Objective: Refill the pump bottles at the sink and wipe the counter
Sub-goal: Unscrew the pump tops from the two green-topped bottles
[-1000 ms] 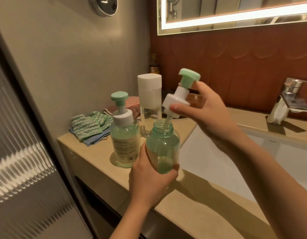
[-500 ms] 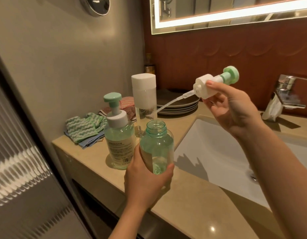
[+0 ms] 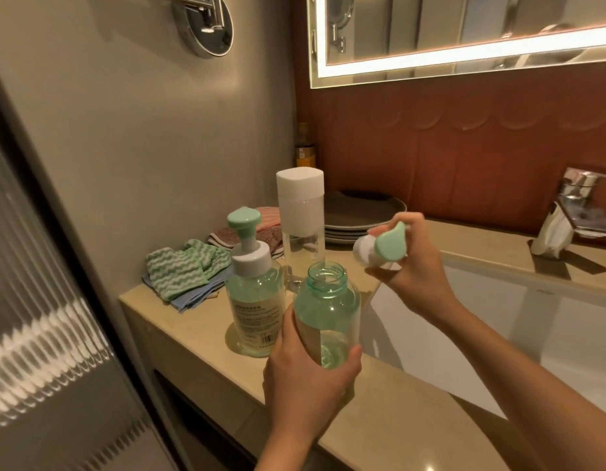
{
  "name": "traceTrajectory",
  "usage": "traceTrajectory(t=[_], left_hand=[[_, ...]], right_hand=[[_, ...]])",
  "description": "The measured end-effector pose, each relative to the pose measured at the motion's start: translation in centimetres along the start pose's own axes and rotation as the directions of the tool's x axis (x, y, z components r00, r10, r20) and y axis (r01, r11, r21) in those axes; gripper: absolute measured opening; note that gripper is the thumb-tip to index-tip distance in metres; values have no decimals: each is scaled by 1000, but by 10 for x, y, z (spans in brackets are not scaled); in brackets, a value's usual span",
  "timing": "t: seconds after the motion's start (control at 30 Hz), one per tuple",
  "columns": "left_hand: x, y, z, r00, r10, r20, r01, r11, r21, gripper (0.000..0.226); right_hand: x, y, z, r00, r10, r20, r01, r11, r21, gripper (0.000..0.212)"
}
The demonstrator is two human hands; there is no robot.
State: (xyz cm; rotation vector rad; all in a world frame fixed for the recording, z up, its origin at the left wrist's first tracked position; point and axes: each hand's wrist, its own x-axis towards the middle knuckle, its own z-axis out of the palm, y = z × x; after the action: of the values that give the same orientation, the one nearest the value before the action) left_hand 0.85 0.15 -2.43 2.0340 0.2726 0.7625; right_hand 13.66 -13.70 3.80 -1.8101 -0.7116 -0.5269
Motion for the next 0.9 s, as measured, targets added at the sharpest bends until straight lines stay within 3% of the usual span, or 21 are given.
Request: traceTrajectory(t=[0.07, 0.3, 0.9], left_hand=[[0, 0, 0, 1000, -7, 4, 7, 1000, -3, 95], [0, 0, 0, 999, -40, 21, 40, 999, -9, 96], [1, 2, 1, 998, -68, 21, 68, 997, -28, 103]], right_hand=[[2, 8, 9, 987, -88, 134, 103, 989, -107, 68], [13, 25, 39, 889, -79, 451, 172, 970, -170, 49], [30, 33, 84, 872, -188, 452, 305, 931, -202, 30]])
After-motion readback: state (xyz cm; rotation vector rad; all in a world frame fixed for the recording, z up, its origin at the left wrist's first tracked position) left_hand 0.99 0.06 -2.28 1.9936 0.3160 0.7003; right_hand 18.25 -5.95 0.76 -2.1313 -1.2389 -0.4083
